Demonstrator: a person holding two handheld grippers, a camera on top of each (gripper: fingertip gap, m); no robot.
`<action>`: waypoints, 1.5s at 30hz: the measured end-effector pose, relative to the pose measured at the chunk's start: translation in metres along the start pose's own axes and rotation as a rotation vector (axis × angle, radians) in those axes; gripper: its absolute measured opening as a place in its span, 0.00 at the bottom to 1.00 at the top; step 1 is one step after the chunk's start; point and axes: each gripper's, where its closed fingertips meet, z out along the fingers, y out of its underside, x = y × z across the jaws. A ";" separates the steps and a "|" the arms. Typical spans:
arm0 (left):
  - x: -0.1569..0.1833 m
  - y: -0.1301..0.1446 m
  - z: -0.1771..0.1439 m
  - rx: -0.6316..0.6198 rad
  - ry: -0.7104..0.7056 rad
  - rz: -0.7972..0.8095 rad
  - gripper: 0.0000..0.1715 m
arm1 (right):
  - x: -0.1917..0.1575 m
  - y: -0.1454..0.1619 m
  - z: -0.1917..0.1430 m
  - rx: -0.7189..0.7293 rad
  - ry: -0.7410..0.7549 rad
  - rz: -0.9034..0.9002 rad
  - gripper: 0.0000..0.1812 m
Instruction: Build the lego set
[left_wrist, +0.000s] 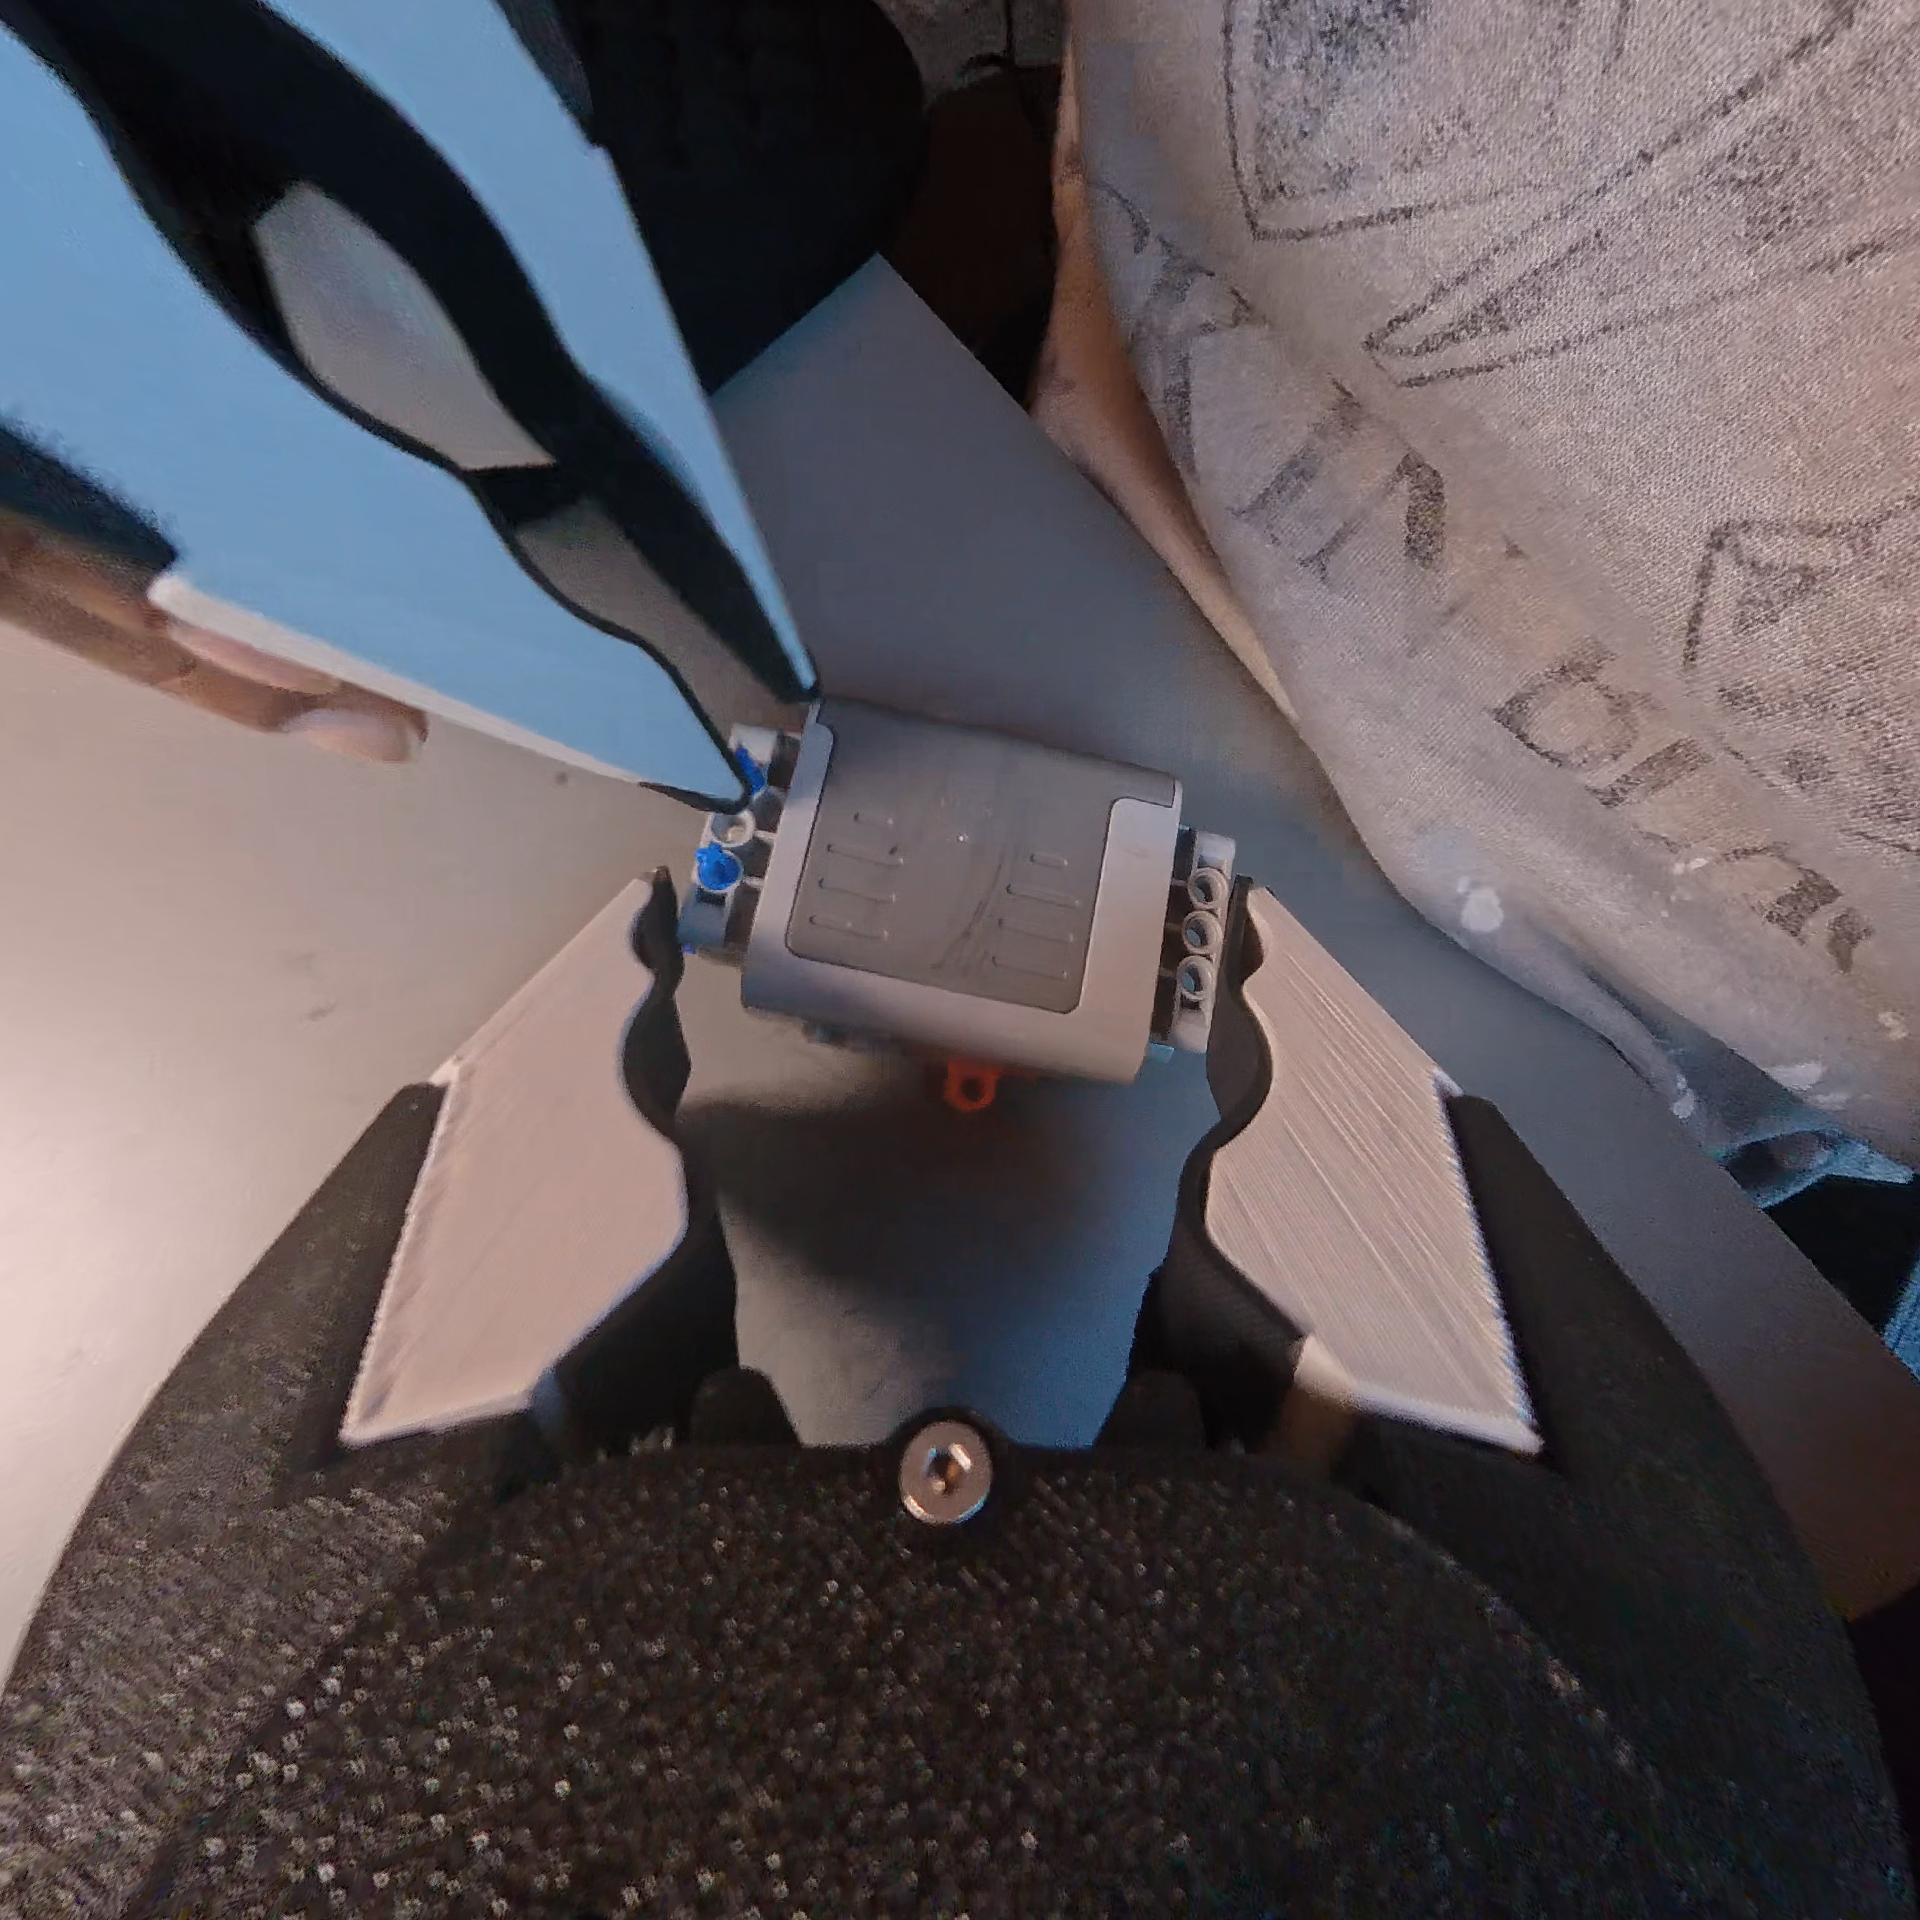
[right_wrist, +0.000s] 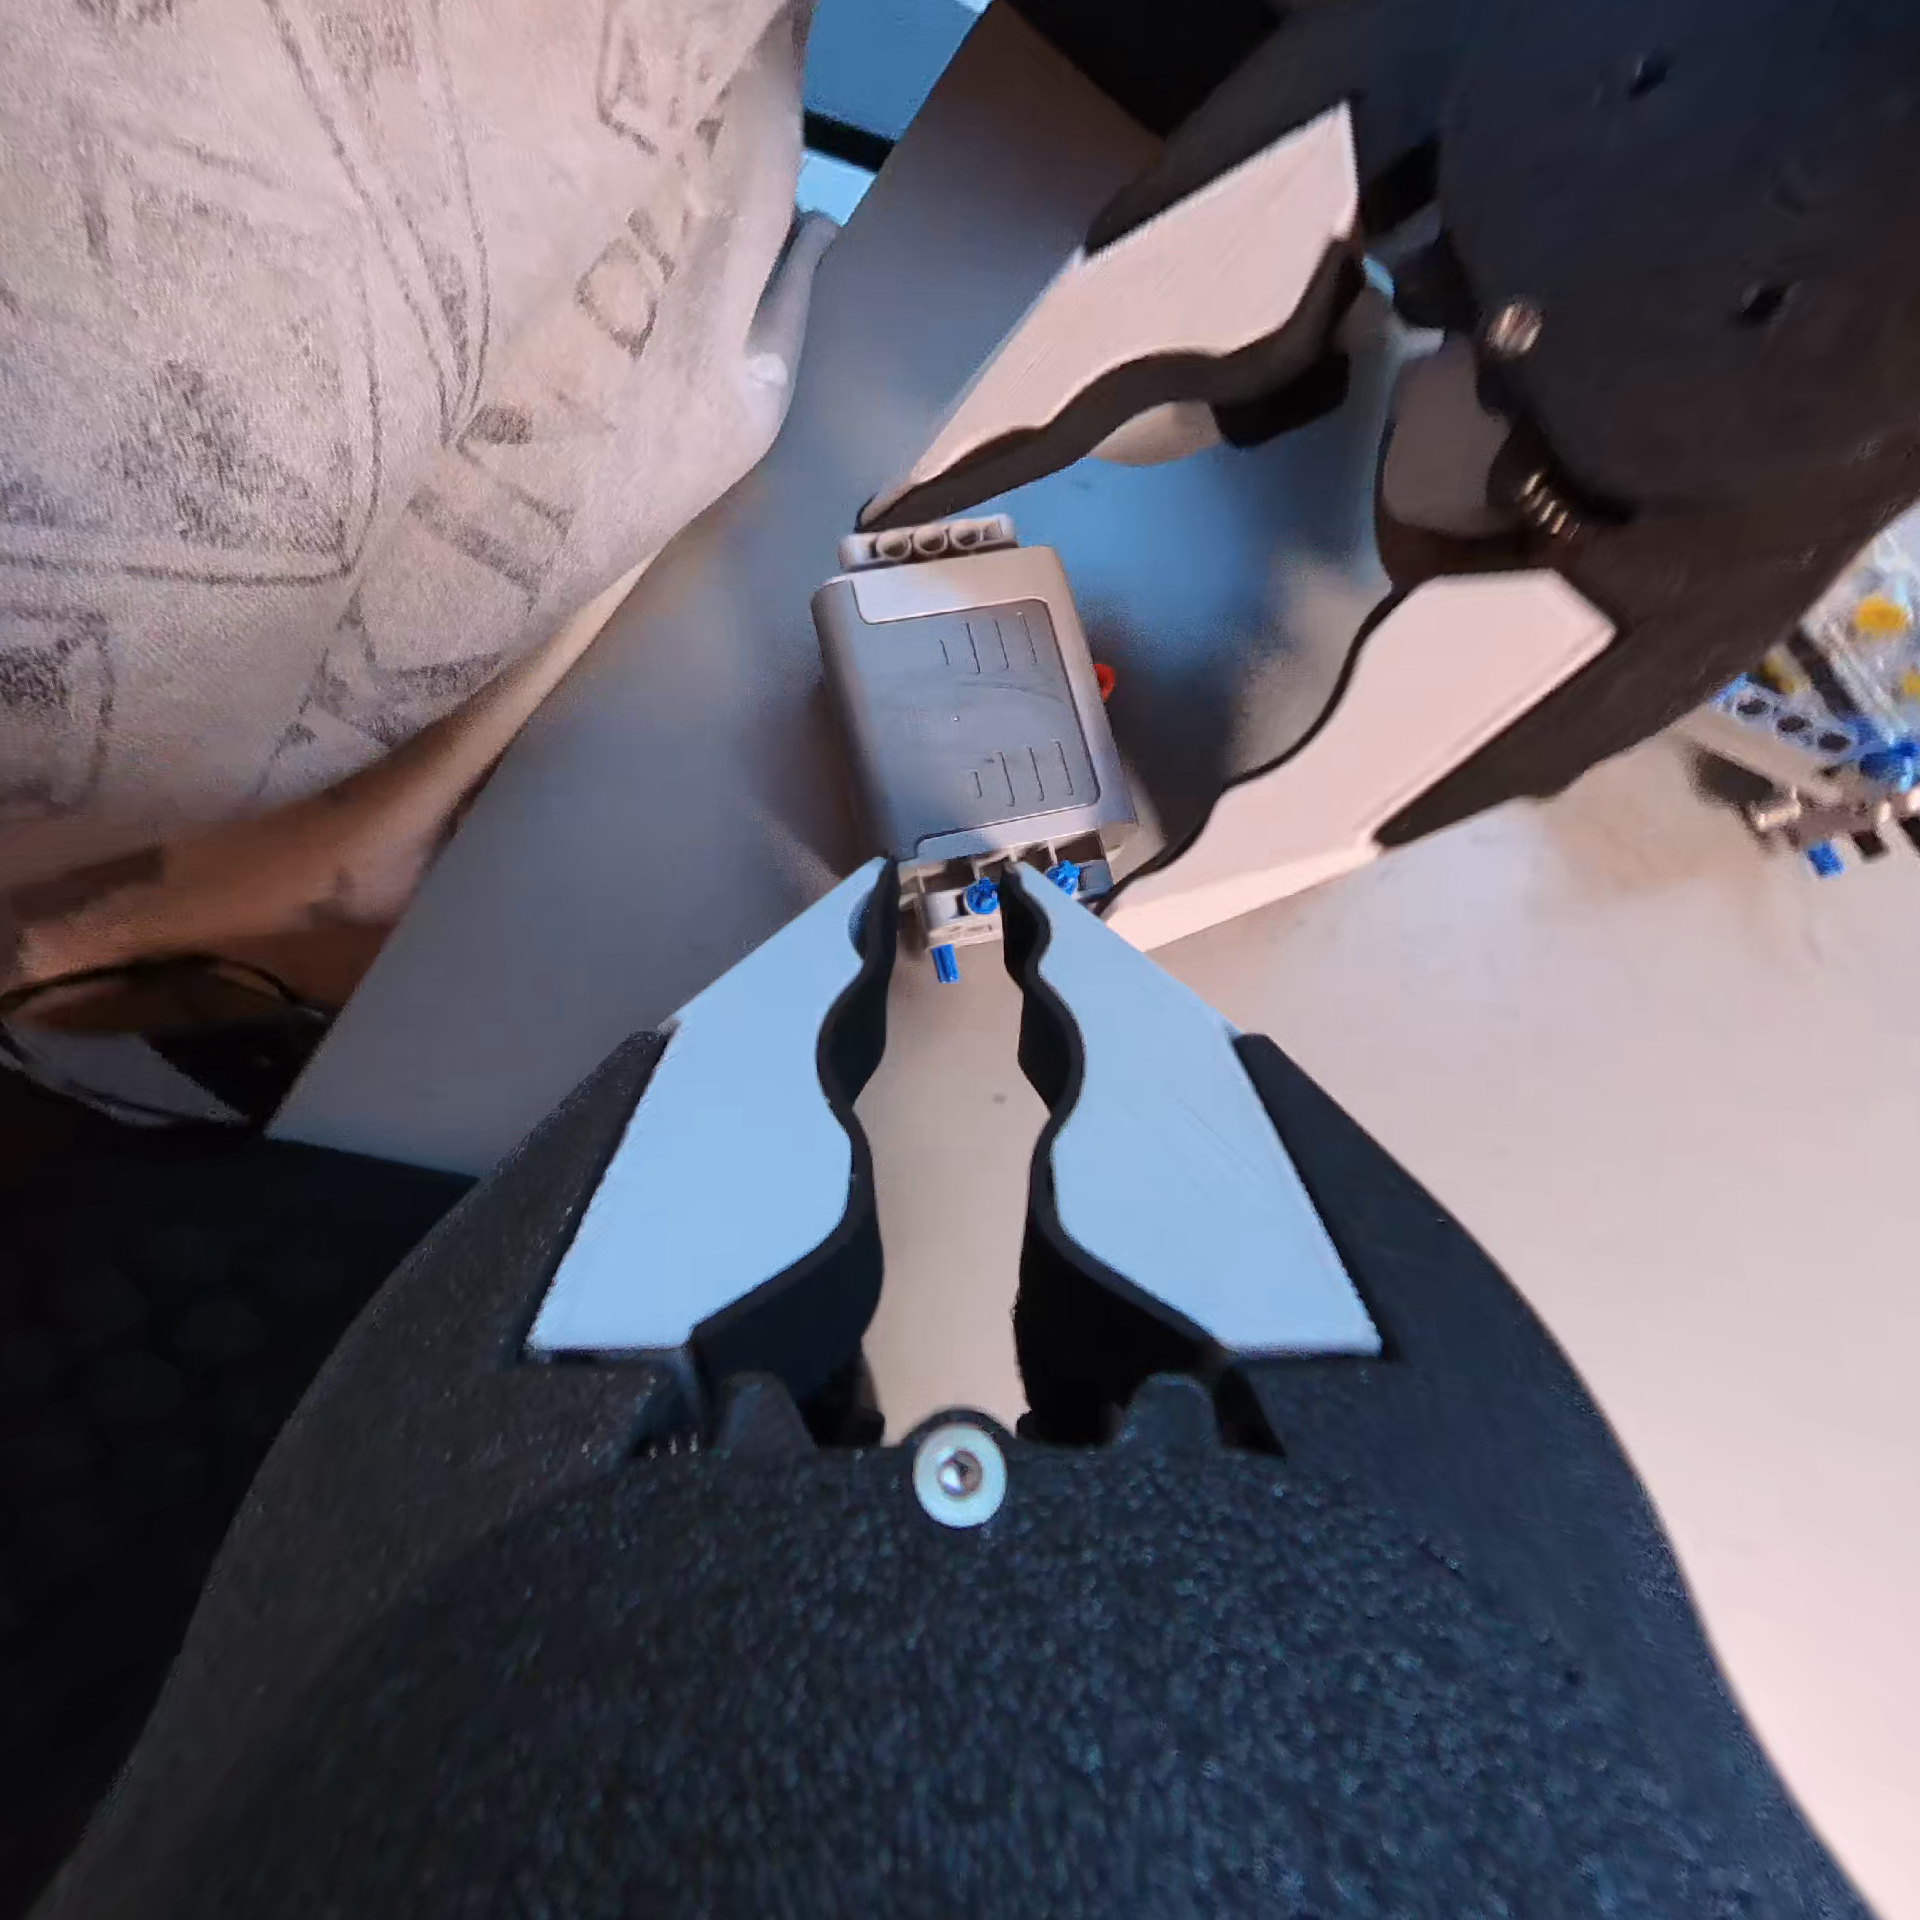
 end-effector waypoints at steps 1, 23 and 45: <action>-0.001 -0.003 -0.005 0.015 -0.014 -0.001 0.57 | -0.001 0.001 -0.001 0.011 0.028 0.029 0.10; -0.011 -0.006 -0.002 0.102 -0.814 -0.581 0.49 | 0.009 0.006 -0.002 0.022 0.276 0.211 0.04; -0.021 0.005 0.004 0.045 -0.745 -0.540 0.37 | 0.009 0.002 0.003 0.026 0.264 0.197 0.02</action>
